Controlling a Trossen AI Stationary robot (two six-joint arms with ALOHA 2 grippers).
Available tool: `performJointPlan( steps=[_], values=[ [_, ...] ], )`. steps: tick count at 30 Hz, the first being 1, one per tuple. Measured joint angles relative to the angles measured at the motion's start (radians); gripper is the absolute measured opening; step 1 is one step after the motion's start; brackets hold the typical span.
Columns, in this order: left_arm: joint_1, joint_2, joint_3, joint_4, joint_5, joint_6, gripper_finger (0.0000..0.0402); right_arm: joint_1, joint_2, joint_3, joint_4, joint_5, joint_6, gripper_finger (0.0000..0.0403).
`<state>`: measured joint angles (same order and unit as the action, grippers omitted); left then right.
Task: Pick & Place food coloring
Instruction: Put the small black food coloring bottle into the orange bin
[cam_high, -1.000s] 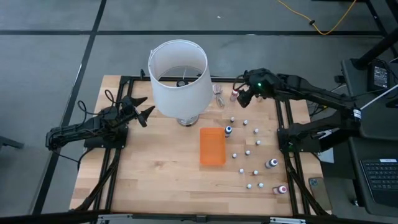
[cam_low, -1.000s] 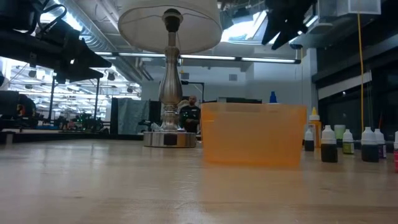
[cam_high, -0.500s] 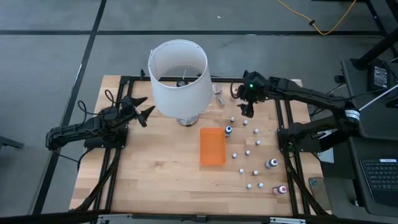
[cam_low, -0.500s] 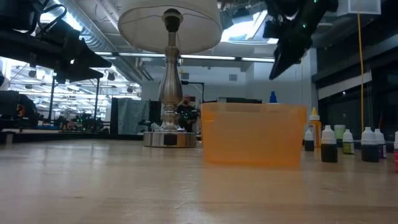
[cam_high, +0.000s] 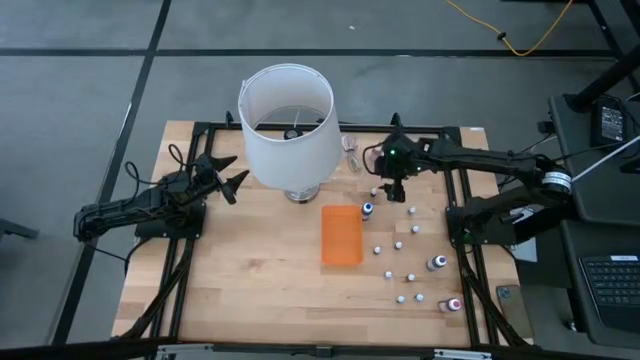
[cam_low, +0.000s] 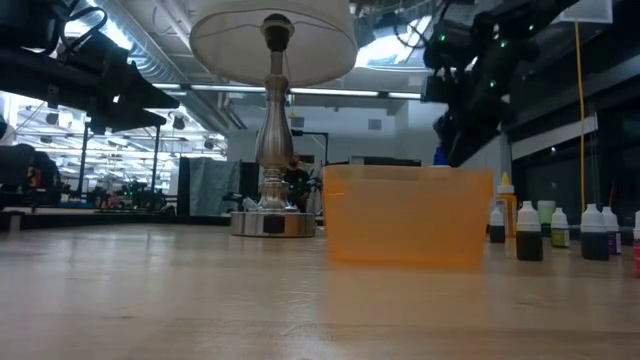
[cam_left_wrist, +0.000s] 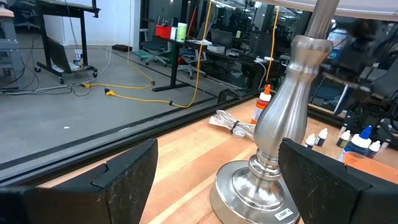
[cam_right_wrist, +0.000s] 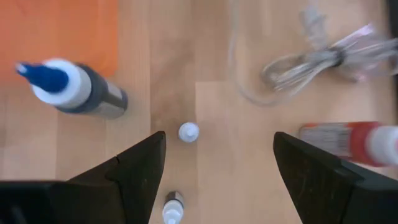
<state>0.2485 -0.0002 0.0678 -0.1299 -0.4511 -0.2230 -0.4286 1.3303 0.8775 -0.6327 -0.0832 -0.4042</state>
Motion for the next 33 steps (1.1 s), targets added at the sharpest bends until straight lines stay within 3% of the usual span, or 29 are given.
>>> performJointPlan(
  steps=[14, 33],
  values=[
    [0.0, 0.0, 0.0, 0.0, 0.0, 0.0, 0.0322, 0.048, 0.046, -0.114, 0.141, -0.05, -0.046, 0.0297],
    [0.0, 0.0, 0.0, 0.0, 0.0, 0.0, 0.0322, 0.049, 0.174, -0.116, 0.203, -0.042, -0.05, 0.0289]
  ],
)
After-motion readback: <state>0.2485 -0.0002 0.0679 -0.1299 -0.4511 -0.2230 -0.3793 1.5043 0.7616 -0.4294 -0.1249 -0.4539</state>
